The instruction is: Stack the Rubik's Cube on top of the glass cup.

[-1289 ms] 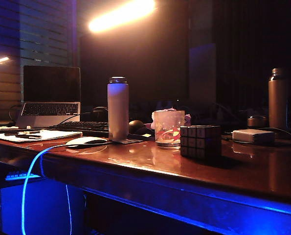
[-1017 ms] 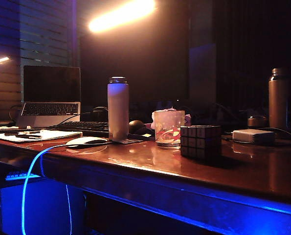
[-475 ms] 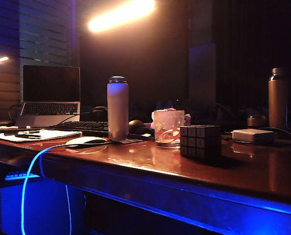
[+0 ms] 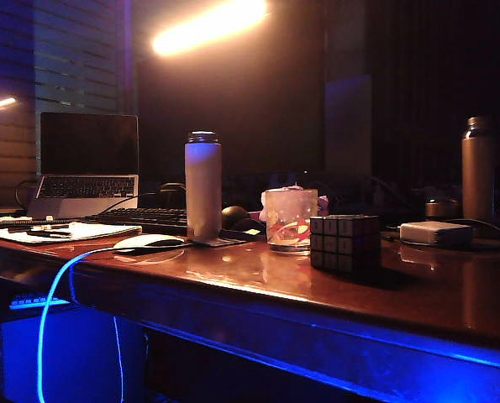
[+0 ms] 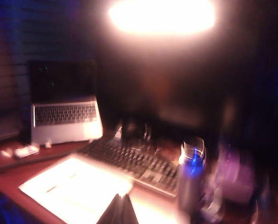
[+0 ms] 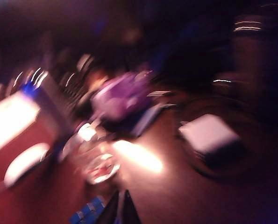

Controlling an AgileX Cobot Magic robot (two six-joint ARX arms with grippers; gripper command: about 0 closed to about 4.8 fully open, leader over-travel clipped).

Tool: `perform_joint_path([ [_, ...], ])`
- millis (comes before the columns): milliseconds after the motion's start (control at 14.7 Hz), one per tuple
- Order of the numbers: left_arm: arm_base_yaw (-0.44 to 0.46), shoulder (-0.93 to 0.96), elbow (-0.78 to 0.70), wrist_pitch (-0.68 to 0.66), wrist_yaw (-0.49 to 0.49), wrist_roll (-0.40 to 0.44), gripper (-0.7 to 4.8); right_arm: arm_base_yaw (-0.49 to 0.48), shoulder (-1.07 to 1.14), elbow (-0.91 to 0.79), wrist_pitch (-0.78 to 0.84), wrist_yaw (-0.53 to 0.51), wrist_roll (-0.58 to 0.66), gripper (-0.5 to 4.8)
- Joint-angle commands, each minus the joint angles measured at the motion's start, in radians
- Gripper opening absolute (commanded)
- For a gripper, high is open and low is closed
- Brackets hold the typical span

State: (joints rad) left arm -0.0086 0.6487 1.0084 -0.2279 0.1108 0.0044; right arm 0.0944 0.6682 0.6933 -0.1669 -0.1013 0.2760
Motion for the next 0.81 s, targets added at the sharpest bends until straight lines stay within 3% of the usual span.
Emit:
perform_joint_path([
  [68,-0.001,0.303,0.373,-0.452,0.250,0.236,-0.03,0.000,0.301,0.227,-0.094,-0.134,-0.109,-0.06],
  [136,-0.001,0.397,0.479,-0.548,0.330,0.256,-0.03,0.001,0.401,0.296,-0.139,-0.149,-0.139,-0.06],
  [271,-0.037,0.531,0.608,-0.633,0.346,0.252,-0.03,0.002,0.604,0.411,-0.180,-0.190,-0.262,-0.06],
  [407,-0.107,0.574,0.624,-0.603,0.329,0.250,-0.03,0.010,0.773,0.531,-0.309,-0.253,-0.391,-0.06],
  [543,-0.162,0.580,0.624,-0.567,0.327,0.250,-0.03,0.029,0.898,0.615,-0.381,-0.394,-0.439,-0.06],
  [610,-0.188,0.580,0.624,-0.547,0.322,0.249,-0.03,0.052,0.936,0.640,-0.384,-0.415,-0.439,-0.06],
  [814,-0.212,0.579,0.624,-0.522,0.312,0.249,-0.03,0.149,0.988,0.681,-0.388,-0.349,-0.537,-0.06],
])
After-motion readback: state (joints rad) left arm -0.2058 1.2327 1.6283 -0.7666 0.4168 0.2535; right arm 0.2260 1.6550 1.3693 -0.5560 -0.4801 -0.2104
